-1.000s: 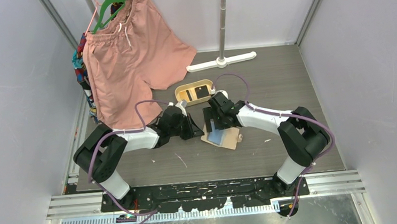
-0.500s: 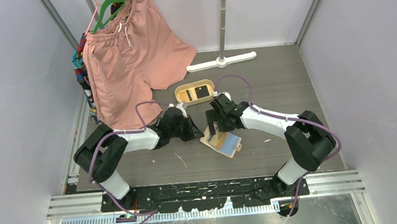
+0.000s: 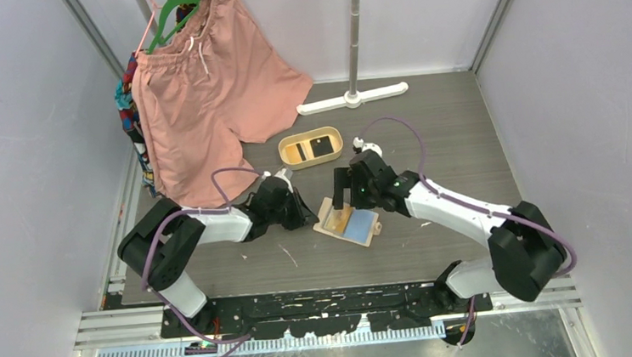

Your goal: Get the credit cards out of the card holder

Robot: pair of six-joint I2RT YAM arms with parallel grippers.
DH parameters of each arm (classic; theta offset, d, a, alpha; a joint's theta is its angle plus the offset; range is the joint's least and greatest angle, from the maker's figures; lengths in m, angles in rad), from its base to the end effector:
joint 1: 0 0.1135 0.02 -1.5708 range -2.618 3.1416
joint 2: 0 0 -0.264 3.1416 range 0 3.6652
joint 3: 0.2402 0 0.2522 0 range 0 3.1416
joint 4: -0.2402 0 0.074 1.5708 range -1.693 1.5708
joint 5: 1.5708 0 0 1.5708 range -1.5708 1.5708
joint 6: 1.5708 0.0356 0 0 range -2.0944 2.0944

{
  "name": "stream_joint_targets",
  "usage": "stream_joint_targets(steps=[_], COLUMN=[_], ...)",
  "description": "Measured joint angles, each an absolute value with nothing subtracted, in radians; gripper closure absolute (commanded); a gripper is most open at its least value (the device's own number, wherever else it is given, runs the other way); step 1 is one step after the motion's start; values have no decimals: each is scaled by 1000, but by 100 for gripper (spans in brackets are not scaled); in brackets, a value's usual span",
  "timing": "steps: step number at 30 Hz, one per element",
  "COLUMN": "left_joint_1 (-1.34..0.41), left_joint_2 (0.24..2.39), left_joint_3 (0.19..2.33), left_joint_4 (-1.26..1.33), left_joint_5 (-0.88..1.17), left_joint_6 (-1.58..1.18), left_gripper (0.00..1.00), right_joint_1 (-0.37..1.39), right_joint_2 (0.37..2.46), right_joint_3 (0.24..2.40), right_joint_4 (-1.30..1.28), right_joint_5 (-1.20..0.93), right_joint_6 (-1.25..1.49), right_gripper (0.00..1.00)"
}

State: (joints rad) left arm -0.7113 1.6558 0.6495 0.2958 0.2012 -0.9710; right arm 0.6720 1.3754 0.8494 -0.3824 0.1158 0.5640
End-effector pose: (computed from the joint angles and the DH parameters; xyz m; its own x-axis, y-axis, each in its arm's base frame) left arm 0.2277 -0.2056 0.1307 -0.9016 -0.2907 -0.3203 0.0180 0.7146 -0.6993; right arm 0.2201 0.1698 0.2151 -0.8223 0.0243 -0.5685 -0.1457 0.9568 0.2518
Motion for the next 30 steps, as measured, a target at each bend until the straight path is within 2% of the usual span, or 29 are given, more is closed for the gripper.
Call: stream_joint_targets(steps=[3, 9, 17, 23, 30], left_joint_1=[-711, -711, -711, -712, -712], left_joint_2=[1656, 1624, 1532, 1525, 1507], left_joint_3=[638, 591, 523, 513, 495], left_joint_4=[299, 326, 292, 295, 295], left_joint_5=[186, 149, 66, 52, 40], left_joint_6=[-987, -1024, -1042, -1052, -1066], left_gripper=[100, 100, 100, 100, 100], right_joint_1=[670, 670, 670, 669, 664], right_joint_2=[1333, 1416, 1462, 1494, 1514], right_joint_3=[788, 747, 686, 616, 580], right_joint_4=[-312, -221, -47, 176, 308], right_joint_5=[60, -48, -99, -147, -180], right_joint_6=[638, 738, 829, 902, 952], right_gripper=[0, 0, 0, 1, 2])
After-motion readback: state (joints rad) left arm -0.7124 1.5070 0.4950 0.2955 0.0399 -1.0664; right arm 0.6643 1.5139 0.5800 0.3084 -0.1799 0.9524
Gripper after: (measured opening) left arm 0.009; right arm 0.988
